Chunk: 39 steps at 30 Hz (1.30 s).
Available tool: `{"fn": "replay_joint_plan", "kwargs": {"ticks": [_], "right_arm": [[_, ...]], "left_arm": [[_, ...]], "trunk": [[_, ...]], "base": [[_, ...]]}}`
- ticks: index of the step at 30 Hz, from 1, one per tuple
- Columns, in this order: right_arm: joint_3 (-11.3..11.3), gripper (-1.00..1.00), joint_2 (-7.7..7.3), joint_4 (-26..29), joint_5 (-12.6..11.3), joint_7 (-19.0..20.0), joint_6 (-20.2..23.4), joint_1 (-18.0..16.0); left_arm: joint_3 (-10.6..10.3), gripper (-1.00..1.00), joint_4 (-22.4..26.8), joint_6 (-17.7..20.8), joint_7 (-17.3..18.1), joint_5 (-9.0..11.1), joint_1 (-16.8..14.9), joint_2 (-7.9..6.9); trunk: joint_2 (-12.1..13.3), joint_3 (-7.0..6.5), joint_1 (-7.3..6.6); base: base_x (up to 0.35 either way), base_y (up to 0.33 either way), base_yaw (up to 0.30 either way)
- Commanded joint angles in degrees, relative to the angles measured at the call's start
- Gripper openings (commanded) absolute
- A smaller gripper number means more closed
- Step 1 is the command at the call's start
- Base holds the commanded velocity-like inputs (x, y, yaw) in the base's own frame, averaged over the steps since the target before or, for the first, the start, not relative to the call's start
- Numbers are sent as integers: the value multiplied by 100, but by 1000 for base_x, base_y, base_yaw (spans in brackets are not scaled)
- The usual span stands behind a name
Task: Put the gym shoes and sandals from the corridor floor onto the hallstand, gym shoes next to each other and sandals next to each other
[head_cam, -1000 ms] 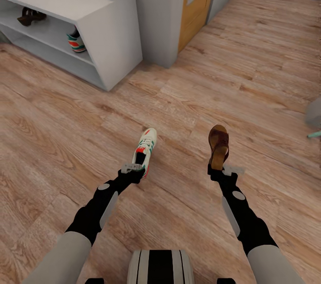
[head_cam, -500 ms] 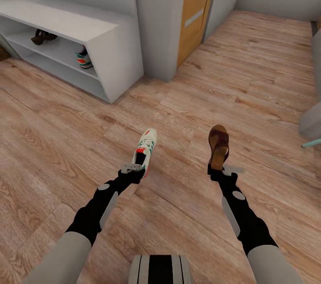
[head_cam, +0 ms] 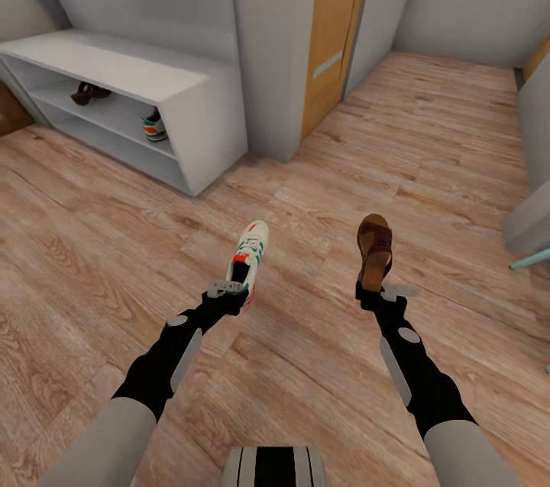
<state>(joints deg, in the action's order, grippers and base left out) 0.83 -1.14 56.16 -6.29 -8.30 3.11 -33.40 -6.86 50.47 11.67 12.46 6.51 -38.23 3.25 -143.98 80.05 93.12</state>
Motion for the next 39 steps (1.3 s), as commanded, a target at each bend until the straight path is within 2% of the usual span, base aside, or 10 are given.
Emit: {"fn": "replay_joint_plan", "kwargs": {"ticks": [1, 39], "right_arm": [[-10, -100, -4, 9, -83, -26, 23, 0], [-4, -100, -9, 9, -74, -24, 23, 0]], "left_arm": [[1, -100, 6, 45, 2, 52, -1, 0], [1, -100, -11, 54, 3, 61, -1, 1]], "trunk": [[0, -28, -3], [51, -1230, -101]], "base": [[0, 0, 0], [0, 0, 0]]}}
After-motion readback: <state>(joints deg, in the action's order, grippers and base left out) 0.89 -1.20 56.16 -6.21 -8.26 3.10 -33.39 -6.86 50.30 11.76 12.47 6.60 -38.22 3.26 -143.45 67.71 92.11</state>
